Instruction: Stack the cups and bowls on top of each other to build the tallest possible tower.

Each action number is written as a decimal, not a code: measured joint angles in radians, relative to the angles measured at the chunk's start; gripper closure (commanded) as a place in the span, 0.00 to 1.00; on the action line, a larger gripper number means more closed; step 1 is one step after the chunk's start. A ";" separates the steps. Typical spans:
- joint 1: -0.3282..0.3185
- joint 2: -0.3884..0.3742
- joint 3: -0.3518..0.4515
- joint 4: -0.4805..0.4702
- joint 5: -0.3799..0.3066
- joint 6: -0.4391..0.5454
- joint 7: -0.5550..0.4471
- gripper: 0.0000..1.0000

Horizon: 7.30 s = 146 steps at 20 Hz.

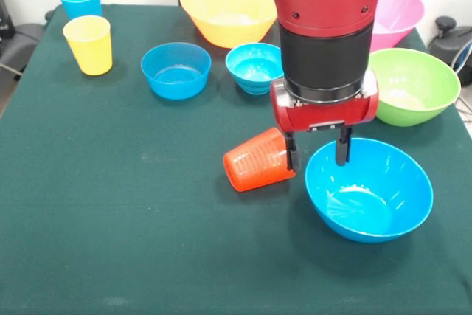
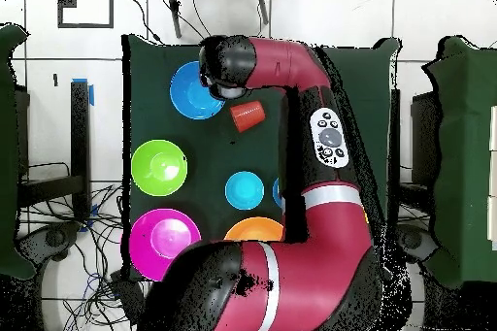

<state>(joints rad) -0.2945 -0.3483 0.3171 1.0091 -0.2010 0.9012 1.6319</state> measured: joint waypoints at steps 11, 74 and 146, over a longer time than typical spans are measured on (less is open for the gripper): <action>-0.008 0.096 0.000 -0.114 0.001 0.020 0.000 0.00; -0.024 0.037 -0.021 -0.056 -0.003 0.020 0.000 0.00; 0.125 0.016 -0.170 0.012 0.019 -0.094 0.000 0.00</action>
<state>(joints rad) -0.1696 -0.3323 0.1468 1.0214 -0.1823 0.8072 1.6319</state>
